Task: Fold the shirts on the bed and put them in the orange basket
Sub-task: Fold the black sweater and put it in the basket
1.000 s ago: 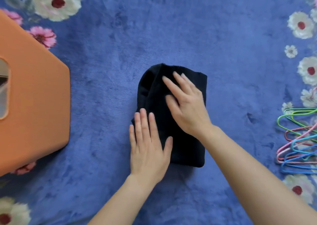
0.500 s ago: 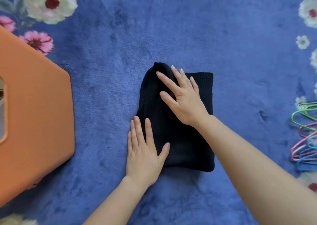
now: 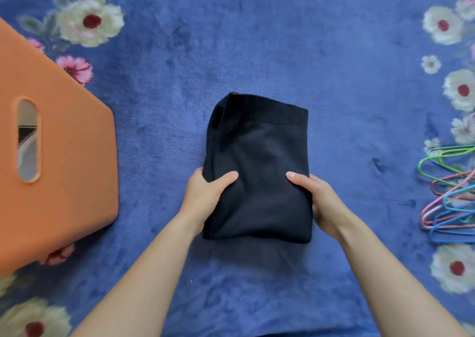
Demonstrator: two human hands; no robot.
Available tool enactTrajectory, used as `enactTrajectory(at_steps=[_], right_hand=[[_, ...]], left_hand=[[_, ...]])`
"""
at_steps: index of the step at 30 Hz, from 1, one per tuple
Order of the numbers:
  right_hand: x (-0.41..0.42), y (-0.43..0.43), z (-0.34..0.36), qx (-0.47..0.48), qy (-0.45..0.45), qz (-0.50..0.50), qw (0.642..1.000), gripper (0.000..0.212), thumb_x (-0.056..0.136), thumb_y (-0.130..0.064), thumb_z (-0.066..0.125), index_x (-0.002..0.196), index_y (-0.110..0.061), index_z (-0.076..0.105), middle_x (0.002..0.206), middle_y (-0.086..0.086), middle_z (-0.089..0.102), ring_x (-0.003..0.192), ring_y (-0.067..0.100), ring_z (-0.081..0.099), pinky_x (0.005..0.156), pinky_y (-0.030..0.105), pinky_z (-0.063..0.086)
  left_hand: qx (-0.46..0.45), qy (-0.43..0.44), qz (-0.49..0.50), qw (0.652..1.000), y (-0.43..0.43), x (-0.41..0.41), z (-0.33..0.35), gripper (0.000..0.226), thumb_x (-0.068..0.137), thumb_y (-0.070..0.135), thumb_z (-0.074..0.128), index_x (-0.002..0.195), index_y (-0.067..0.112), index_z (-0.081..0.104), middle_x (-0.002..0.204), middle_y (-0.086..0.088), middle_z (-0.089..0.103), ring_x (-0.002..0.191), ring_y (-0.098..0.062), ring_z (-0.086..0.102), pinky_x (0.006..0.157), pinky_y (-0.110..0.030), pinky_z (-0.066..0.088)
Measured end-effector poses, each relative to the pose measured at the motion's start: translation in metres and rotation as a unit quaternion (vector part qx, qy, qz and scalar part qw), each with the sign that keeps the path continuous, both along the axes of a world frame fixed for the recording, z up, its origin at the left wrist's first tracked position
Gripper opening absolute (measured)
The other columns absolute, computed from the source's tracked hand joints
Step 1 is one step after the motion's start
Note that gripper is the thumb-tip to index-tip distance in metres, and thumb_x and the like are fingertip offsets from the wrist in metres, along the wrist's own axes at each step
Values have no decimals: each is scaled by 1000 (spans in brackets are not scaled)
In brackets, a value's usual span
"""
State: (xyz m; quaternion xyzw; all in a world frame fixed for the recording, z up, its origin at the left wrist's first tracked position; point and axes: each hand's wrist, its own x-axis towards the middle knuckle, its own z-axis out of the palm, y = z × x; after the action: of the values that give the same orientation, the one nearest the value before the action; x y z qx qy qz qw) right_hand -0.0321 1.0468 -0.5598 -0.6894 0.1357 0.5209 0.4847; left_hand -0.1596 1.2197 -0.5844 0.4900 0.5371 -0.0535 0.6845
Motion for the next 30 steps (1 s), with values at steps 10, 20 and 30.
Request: enactTrajectory(at_steps=[10,20,30], right_hand=[[-27,-15,122,45,140,-8,989,25,68,-25,72,88,-10,78,102,12,72,82,25,70,73,32,54],[-90,-17,245,138,160,75,975,63,40,-32,86,96,-5,76,112,17,69,90,31,69,86,40,49],[-163,74,303,146,153,102,972,45,75,-31,66,112,-6,68,109,14,70,87,30,69,82,37,51]], left_hand=[[-275,-70,76,956,-20,-60,114,45,68,23,72,108,5,69,107,-14,71,91,-27,67,84,-36,51],[-145,-171,61,973,-27,-149,277,30,69,17,66,97,10,74,107,-10,71,94,-21,68,89,-33,52],[-148,-134,83,976,50,-234,325,40,74,18,68,111,3,67,113,-14,68,97,-22,68,83,-31,52]])
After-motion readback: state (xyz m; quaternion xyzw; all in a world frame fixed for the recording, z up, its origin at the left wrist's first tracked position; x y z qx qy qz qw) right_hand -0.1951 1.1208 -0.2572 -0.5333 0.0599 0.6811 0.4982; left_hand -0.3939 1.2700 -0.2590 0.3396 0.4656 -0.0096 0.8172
